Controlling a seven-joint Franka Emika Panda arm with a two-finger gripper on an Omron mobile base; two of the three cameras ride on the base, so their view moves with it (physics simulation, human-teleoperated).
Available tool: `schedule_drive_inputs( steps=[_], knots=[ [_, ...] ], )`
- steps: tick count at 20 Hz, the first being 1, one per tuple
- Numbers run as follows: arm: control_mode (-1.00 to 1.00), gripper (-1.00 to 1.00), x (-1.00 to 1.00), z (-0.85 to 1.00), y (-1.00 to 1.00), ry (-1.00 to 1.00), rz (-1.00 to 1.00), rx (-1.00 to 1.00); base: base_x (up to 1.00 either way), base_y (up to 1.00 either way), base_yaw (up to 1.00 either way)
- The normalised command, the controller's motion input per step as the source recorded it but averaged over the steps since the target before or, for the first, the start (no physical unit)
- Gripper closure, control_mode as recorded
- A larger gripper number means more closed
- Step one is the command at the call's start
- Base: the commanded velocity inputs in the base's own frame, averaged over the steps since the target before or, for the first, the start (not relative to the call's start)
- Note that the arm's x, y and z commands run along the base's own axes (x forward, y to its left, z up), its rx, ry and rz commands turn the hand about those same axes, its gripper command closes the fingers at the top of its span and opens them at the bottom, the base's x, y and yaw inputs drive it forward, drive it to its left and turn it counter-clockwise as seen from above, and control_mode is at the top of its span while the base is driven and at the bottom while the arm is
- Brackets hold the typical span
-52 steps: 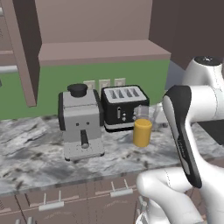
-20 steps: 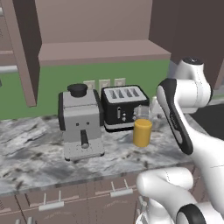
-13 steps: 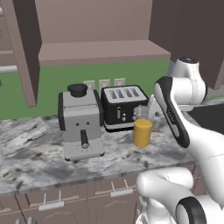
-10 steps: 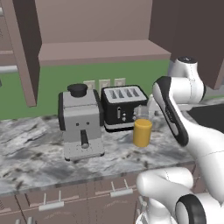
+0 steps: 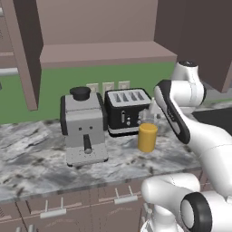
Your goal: There is a tray on the dining counter. Grab the cup, mug, and pitcher and place them on the tray. The pitcher may be placed next to the tray if it cannot fit the tray.
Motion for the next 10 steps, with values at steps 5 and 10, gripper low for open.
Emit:
schedule_drive_inputs(
  steps=[5, 10],
  knots=[
    [-1.00, -1.00, 0.27, -0.08, 0.00, 0.00, 0.00, 0.00, 0.00, 0.00, 0.00],
    [-1.00, -1.00, 0.27, -0.08, 0.00, 0.02, 0.00, 0.00, 0.00, 0.00, 0.00]
  ],
)
